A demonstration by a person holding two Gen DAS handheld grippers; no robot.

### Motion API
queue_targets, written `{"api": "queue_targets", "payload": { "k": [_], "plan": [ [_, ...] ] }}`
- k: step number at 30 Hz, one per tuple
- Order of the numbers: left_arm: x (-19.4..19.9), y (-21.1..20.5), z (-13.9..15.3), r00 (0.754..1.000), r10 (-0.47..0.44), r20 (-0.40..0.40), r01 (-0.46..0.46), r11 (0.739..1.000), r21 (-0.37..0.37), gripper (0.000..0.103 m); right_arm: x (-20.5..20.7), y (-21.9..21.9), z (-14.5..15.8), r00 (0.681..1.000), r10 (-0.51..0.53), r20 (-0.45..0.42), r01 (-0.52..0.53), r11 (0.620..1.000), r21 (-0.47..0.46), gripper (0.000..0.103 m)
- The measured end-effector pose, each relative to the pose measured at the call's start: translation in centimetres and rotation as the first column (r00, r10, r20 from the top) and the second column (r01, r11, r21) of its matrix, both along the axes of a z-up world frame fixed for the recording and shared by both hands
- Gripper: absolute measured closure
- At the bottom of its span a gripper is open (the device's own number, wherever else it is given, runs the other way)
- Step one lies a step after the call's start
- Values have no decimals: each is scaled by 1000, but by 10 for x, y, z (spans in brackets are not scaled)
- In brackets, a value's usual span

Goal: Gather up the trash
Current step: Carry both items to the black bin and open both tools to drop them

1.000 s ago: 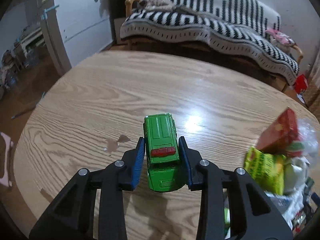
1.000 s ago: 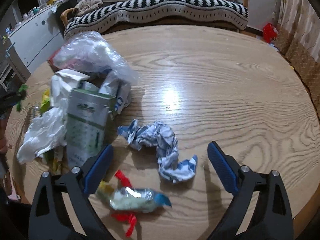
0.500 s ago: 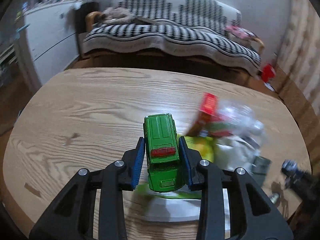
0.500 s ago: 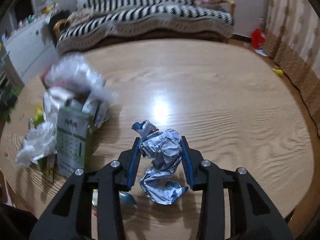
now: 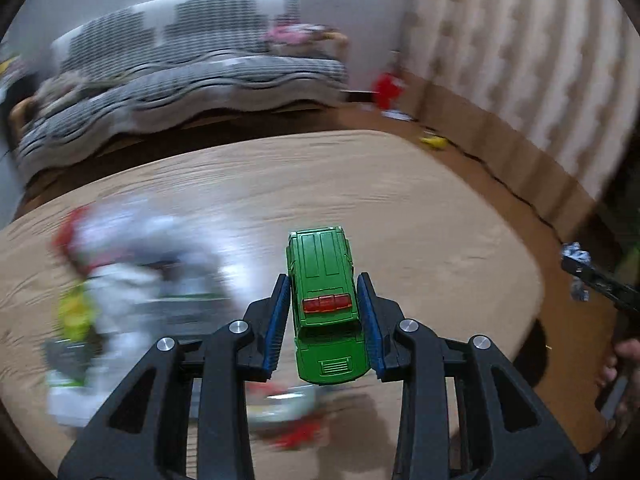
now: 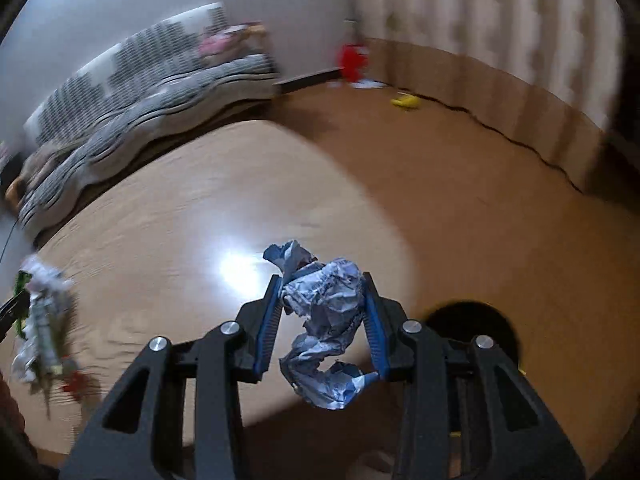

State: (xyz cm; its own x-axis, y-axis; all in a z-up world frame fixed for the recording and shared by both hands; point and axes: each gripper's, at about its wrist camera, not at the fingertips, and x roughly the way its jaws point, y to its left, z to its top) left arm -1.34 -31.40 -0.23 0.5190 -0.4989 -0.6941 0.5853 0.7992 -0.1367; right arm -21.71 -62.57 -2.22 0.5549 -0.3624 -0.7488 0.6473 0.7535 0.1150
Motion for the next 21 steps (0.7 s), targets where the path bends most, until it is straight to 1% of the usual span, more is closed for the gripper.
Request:
{"api": "queue_targets", "payload": {
  "k": [2, 3, 4, 5, 8, 9, 12, 15, 16, 18, 21],
  "plan": [
    [-22, -44, -3, 996, -94, -9, 94, 995, -20, 69, -28, -25, -7, 998, -62, -13, 62, 998, 9, 64],
    [-29, -57, -4, 992, -125, -10, 125, 992, -24, 69, -45, -39, -14, 995, -98, -23, 98, 995, 18, 64],
    [-43, -80, -7, 985, -174, -7, 174, 984, -27, 69, -61, -53, -21, 991, -126, -35, 127, 991, 33, 64],
    [-52, -94, -9, 979, -205, -7, 205, 978, -26, 69, -72, -62, -27, 989, -143, -46, 145, 989, 43, 64],
    [-82, -143, -21, 952, -306, -20, 306, 952, -27, 69, -110, -97, -52, 976, -195, -94, 204, 975, 93, 64],
    [-95, -161, -27, 938, -347, -27, 346, 938, -29, 69, -123, -107, -57, 972, -209, -104, 220, 969, 110, 64],
    [-132, -195, -41, 906, -422, -28, 422, 906, -25, 69, -141, -127, -78, 962, -237, -139, 259, 950, 177, 64],
    [-157, -231, -61, 873, -483, -60, 483, 875, -16, 69, -145, -144, -103, 954, -242, -179, 283, 924, 259, 64],
    [-163, -239, -66, 866, -495, -67, 495, 869, -10, 69, -148, -148, -112, 949, -243, -200, 293, 915, 279, 64],
    [-175, -260, -79, 849, -522, -83, 525, 851, 8, 69, -150, -152, -123, 943, -245, -226, 306, 904, 298, 64],
    [-186, -273, -91, 831, -548, -99, 553, 833, 27, 69, -159, -158, -135, 938, -247, -244, 317, 894, 316, 64]
  ]
}}
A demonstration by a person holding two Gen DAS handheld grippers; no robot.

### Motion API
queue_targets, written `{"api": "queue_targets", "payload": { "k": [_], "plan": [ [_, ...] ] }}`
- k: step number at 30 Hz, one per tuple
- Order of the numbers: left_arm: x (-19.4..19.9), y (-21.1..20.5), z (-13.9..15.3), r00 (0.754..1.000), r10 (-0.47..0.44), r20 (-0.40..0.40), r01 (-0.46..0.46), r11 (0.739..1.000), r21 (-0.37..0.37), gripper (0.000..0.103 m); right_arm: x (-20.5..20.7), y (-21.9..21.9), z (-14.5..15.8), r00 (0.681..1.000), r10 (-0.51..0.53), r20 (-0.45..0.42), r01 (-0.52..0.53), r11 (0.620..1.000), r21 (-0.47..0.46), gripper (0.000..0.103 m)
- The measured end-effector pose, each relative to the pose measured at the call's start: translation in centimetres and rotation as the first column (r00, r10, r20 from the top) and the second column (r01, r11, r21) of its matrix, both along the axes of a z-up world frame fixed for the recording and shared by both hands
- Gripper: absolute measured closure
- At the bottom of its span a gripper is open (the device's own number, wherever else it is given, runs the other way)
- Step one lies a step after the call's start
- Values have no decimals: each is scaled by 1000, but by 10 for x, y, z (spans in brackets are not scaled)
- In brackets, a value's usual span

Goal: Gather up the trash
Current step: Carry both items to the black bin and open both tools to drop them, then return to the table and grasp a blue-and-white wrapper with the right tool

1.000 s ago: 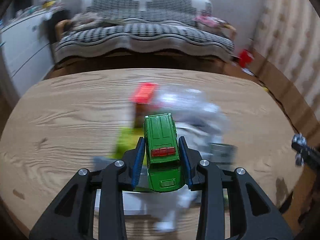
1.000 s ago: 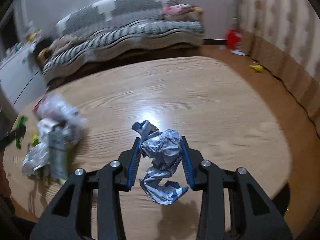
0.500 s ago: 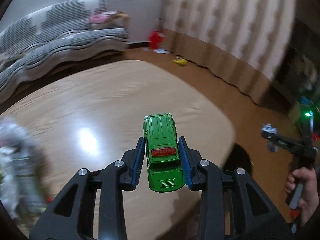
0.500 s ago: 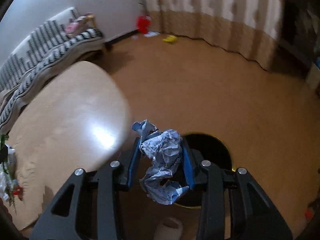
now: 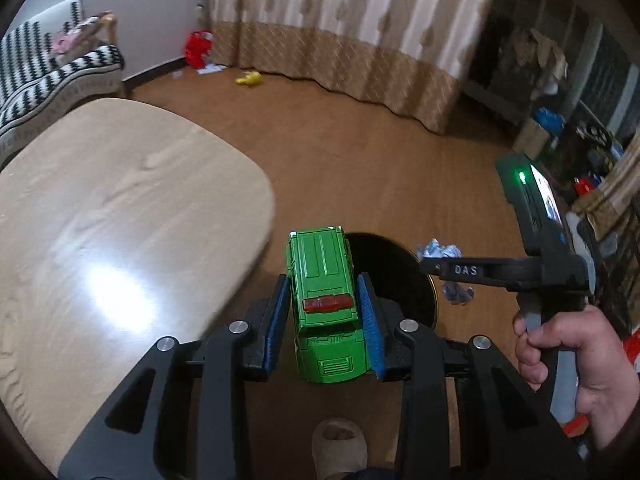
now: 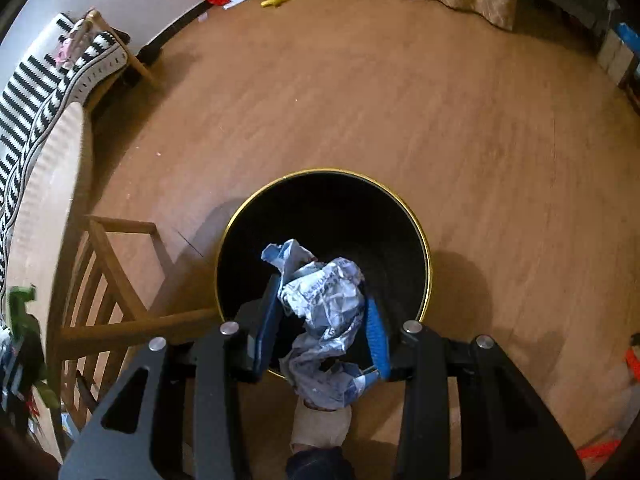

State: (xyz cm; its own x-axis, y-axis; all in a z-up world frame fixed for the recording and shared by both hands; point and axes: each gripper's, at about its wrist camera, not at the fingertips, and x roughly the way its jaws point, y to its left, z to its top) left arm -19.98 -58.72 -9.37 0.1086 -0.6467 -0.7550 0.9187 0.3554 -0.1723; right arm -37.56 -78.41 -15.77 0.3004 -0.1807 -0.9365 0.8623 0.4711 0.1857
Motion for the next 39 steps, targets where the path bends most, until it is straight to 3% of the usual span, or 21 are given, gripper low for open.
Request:
{"api": "queue_targets", "payload": {
  "k": [7, 11, 17, 21, 26, 28, 29, 31, 36, 39],
  "plan": [
    [-2, -24, -21, 999, -39, -15, 40, 999, 33, 69, 16, -7, -3, 1000, -12, 4, 12, 1000, 11, 62],
    [-4, -40, -32, 998, -60, -22, 62, 997, 50, 69, 18, -7, -1, 999, -31, 8, 31, 999, 10, 43],
    [-12, -58, -46, 994, -103, -45, 106, 992, 72, 69, 7, -13, 6, 995, -93, 43, 93, 996, 2, 31],
    [-26, -71, -59, 984, -169, -53, 173, 983, 68, 69, -4, -17, 14, 988, -143, 60, 144, 990, -13, 29],
    [-28, -88, -79, 979, -190, -76, 196, 977, 86, 69, -29, -23, 25, 964, -238, 116, 240, 971, -1, 28],
    [-28, -92, -83, 978, -200, -63, 205, 975, 88, 58, -35, -24, 29, 959, -255, 123, 258, 966, -7, 28],
    [-28, -93, -83, 979, -198, -45, 201, 976, 85, 40, -36, -24, 31, 957, -260, 127, 263, 965, -8, 28],
    [-29, -91, -81, 982, -188, -18, 189, 980, 64, 28, -39, -23, 34, 954, -266, 138, 270, 963, -8, 28],
    [-24, -80, -68, 984, -178, -26, 179, 983, 38, 27, -33, -17, 43, 956, -248, 154, 254, 967, -19, 28],
    [-17, -63, -47, 989, -147, -27, 148, 989, 15, 19, -26, -7, 56, 958, -226, 178, 236, 971, -36, 28]
  ]
}}
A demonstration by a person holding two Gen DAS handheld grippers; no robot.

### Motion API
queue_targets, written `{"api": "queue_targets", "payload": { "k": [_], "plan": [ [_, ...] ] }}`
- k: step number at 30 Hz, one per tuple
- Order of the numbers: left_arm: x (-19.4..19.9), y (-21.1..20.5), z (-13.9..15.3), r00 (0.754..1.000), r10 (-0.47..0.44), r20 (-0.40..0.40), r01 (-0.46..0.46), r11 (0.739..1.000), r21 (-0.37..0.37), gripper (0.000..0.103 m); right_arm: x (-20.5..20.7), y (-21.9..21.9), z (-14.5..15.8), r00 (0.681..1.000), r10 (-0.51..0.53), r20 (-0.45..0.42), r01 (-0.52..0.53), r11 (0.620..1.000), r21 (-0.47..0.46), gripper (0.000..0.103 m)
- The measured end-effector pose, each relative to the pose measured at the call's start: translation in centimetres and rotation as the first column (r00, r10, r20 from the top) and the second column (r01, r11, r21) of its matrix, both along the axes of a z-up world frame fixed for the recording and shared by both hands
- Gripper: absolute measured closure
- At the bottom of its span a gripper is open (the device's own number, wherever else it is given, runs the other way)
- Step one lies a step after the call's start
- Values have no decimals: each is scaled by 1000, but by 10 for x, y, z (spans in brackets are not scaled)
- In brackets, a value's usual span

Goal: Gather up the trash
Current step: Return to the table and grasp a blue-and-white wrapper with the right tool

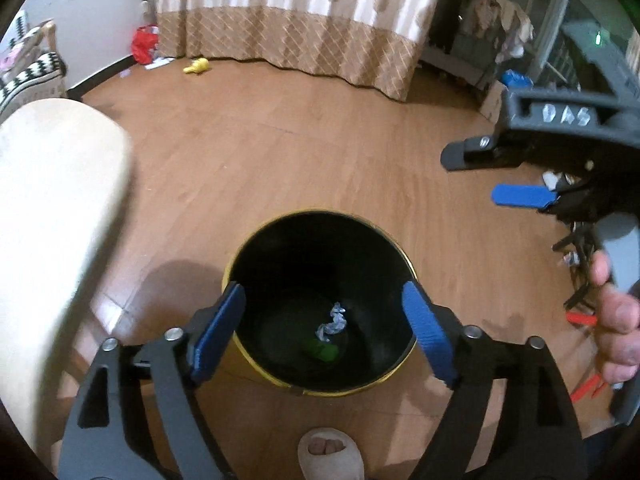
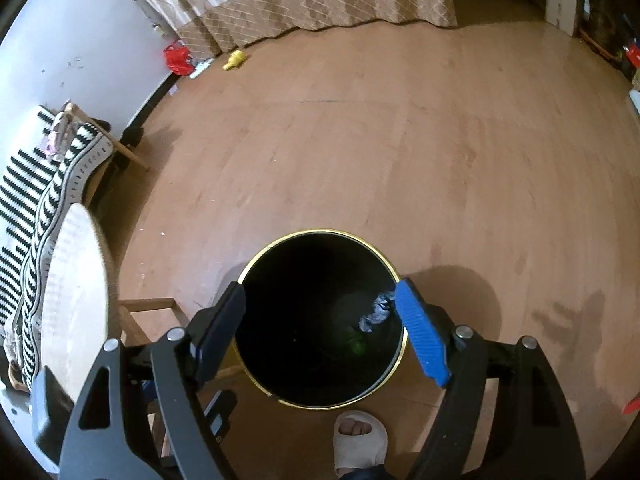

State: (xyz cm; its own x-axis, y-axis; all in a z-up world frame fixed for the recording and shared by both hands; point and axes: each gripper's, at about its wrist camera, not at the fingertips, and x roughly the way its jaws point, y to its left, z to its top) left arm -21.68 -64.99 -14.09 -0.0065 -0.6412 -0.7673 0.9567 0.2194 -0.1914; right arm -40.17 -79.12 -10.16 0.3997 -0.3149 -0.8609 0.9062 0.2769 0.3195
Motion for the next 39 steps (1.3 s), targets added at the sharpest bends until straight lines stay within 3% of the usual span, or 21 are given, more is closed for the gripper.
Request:
{"api": "queue_targets", "payload": {
  "k": [6, 10, 14, 18, 23, 27, 30, 33, 36, 39],
  "plan": [
    [36, 80, 72, 989, 134, 58, -130, 989, -70, 6, 42, 44, 46, 990, 132, 49, -128, 988, -84, 18],
    [77, 169, 111, 943, 305, 132, -293, 950, -104, 6, 96, 96, 70, 953, 300, 38, -291, 945, -146, 14],
    [120, 257, 128, 855, 484, 185, -476, 875, -89, 6, 163, 170, 85, 871, 490, 12, -480, 857, -186, 14],
    [163, 351, 145, 755, 624, 201, -620, 779, -89, 6, 220, 253, 101, 749, 663, -4, -646, 728, -228, 14],
    [205, 472, 162, 588, 769, 250, -765, 629, -136, 6, 269, 345, 110, 590, 807, -30, -784, 563, -260, 14],
    [227, 549, 158, 486, 845, 223, -842, 521, -137, 6, 305, 410, 108, 478, 876, -71, -856, 446, -259, 14],
    [230, 587, 147, 458, 867, 194, -867, 484, -115, 6, 324, 445, 98, 434, 895, -100, -883, 401, -244, 14],
    [229, 603, 136, 459, 867, 195, -872, 482, -87, 6, 339, 456, 79, 417, 903, -106, -901, 395, -182, 14],
    [226, 619, 125, 460, 863, 210, -876, 480, -54, 6, 348, 452, 61, 427, 901, -71, -902, 420, -98, 14],
    [232, 627, 116, 467, 869, 162, -878, 477, -27, 6, 355, 448, 50, 448, 894, -30, -894, 447, -42, 14]
  ]
}}
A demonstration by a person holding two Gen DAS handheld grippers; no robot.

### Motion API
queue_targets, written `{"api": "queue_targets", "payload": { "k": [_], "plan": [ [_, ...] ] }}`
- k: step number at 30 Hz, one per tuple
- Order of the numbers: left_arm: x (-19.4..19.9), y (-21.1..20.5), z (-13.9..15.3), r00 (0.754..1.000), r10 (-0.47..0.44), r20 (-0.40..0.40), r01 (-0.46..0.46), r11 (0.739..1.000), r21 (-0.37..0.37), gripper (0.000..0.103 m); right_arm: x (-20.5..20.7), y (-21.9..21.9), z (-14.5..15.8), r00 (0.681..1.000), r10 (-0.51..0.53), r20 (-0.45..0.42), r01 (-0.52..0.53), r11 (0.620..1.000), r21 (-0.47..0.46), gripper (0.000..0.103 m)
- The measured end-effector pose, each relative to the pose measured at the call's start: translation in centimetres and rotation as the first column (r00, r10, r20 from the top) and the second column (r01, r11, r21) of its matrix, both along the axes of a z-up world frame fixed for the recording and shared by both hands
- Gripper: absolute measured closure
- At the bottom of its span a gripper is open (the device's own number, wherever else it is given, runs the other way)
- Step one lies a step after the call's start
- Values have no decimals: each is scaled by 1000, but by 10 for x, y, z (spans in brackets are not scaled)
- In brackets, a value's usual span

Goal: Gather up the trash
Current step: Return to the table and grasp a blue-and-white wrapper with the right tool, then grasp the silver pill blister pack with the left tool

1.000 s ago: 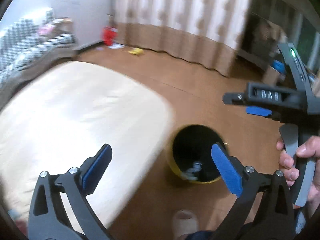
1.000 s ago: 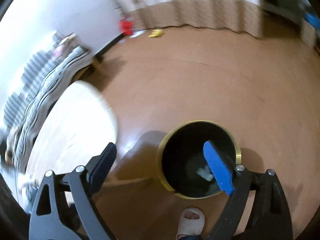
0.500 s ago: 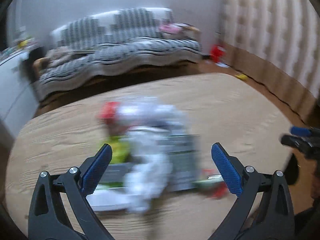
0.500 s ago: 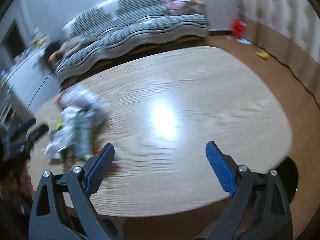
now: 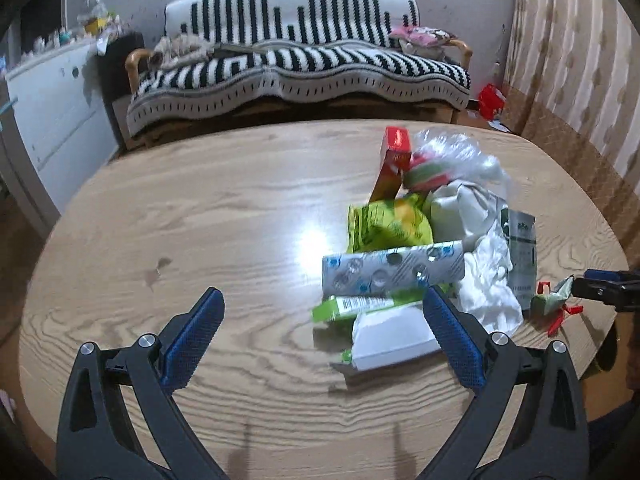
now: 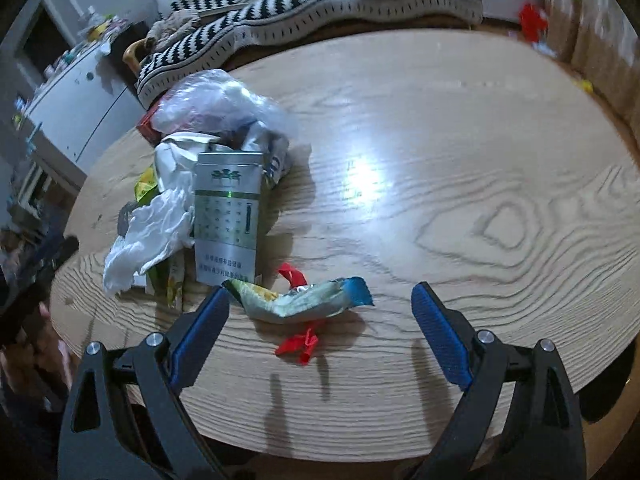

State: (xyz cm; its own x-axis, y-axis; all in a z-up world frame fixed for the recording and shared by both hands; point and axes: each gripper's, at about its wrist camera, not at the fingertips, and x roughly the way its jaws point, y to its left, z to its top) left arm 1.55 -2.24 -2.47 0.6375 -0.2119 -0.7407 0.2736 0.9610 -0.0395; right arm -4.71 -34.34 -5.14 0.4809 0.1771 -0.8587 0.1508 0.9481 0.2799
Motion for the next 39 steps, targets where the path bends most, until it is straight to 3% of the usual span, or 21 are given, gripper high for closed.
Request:
{"api": "queue_targets", "payload": {
  "k": [3, 7, 10, 11, 15, 18, 20, 23, 26, 31, 34, 37, 38, 39],
  "plan": [
    [1, 1, -9, 999, -9, -45, 7, 999, -32, 6, 6, -3, -9, 999, -28, -26, 30, 999, 42, 16],
    [1, 1, -17, 998, -16, -56, 15, 1000, -20, 6, 12, -3, -19, 997, -35, -62, 41, 994, 101, 24],
    [2, 3, -21, 998, -11, -63, 11, 1000, -6, 6, 16, -3, -22, 996, -41, -78, 51, 991, 123, 54],
    [4, 4, -23, 998, -5, -65, 5, 1000, -2, 6, 16, -3, -23, 996, -40, -78, 50, 990, 131, 70],
    [12, 5, -24, 998, 4, -58, -3, 1000, 8, 6, 14, -3, -14, 998, -38, -43, 44, 988, 147, 81],
    [17, -7, -24, 999, -43, -34, 44, 998, 48, 6, 9, 0, -5, 1000, -26, -13, 28, 992, 126, 84],
    [16, -22, -24, 995, -101, 4, 99, 989, 112, 6, 7, 2, 1, 1000, -21, 4, 21, 993, 116, 84],
    [9, -49, -27, 970, -232, 74, 207, 946, 249, 6, 4, 3, 5, 1000, -10, 15, 8, 994, 113, 84],
    [8, -69, -35, 939, -331, 91, 283, 895, 344, 7, 2, 1, 3, 1000, -3, 6, 2, 992, 123, 84],
    [25, -79, -38, 944, -321, 72, 287, 910, 301, 7, -3, 0, 4, 1000, 12, 4, -13, 992, 123, 84],
    [34, -87, -42, 940, -336, 56, 302, 897, 322, 9, -6, 0, 5, 1000, 21, 5, -22, 992, 121, 84],
    [45, -91, -51, 939, -344, 9, 325, 893, 313, 30, -8, 0, 5, 1000, 27, 3, -27, 992, 122, 84],
    [50, -91, -53, 939, -343, -18, 333, 898, 288, 41, -8, 0, 5, 1000, 28, 3, -29, 992, 123, 84],
    [53, -90, -54, 941, -336, -35, 333, 903, 270, 45, -9, -1, 6, 1000, 30, 3, -30, 992, 125, 84]
  ]
}}
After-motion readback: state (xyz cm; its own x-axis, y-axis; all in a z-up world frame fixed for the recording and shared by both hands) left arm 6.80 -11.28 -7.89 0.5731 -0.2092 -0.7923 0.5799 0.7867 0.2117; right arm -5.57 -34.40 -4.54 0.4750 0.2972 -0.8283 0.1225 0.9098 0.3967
